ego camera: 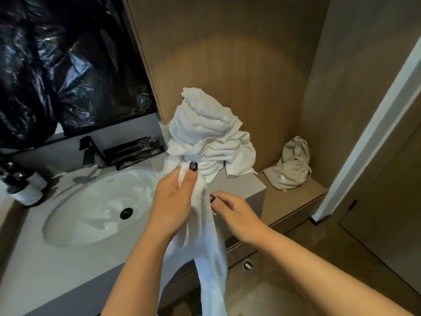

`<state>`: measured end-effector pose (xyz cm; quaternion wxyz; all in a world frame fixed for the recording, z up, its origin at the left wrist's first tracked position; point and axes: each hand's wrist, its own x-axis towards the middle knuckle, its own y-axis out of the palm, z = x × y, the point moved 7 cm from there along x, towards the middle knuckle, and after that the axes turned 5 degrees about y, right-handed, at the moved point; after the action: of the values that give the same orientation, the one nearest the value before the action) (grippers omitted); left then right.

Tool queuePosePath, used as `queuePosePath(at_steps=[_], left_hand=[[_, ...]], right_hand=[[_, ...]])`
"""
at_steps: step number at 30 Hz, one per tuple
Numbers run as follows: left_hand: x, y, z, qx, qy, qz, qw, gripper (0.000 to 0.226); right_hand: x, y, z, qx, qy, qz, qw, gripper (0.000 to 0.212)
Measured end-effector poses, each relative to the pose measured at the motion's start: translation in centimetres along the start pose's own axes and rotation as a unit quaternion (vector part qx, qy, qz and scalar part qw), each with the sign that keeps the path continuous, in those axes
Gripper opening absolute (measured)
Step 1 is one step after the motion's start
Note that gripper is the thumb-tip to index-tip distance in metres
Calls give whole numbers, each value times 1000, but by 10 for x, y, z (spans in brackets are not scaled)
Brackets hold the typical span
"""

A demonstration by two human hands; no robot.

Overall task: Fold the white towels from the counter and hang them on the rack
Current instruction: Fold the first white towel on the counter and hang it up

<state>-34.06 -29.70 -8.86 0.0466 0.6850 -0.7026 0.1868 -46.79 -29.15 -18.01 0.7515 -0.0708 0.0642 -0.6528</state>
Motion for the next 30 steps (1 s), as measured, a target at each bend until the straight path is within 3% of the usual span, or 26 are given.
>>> queuePosePath(at_steps=[2,4,8,11,16,20,21,24,27,30], left_hand=[[2,0,-2,3,14,8,1000,45],[3,1,-5,13,36,19,999,51],[4,2,-6,21,54,17,998,45],[2,4,-7,6,65,27,998,53],[0,7,-10,37,65,42,996,22],[-2,5,-2,57,33,15,998,6],[-2,2,-2,48,23,-12,999,9],[3,2,-6,32,21,-63,997,49],[9,11,-17,52,49,-64,995,55],[11,14,-11,43,43,-69,996,56]], right_hand=[[-4,3,0,46,-11,-6,999,51],[-7,3,4,57,-38,-7,998,37],[-13,1,12,-27,-96,-26,995,34],[-18,-10,12,-86,-123,-48,987,34],[-18,-52,11,38,-94,-115,988,35],[-15,-78,51,-18,-136,-111,984,27],[-13,-82,60,-60,-144,-103,982,21],[-9,-89,73,-174,-161,-85,968,12],[-6,-100,60,-222,-158,-90,958,13],[-1,-113,27,-282,-101,-79,951,21]])
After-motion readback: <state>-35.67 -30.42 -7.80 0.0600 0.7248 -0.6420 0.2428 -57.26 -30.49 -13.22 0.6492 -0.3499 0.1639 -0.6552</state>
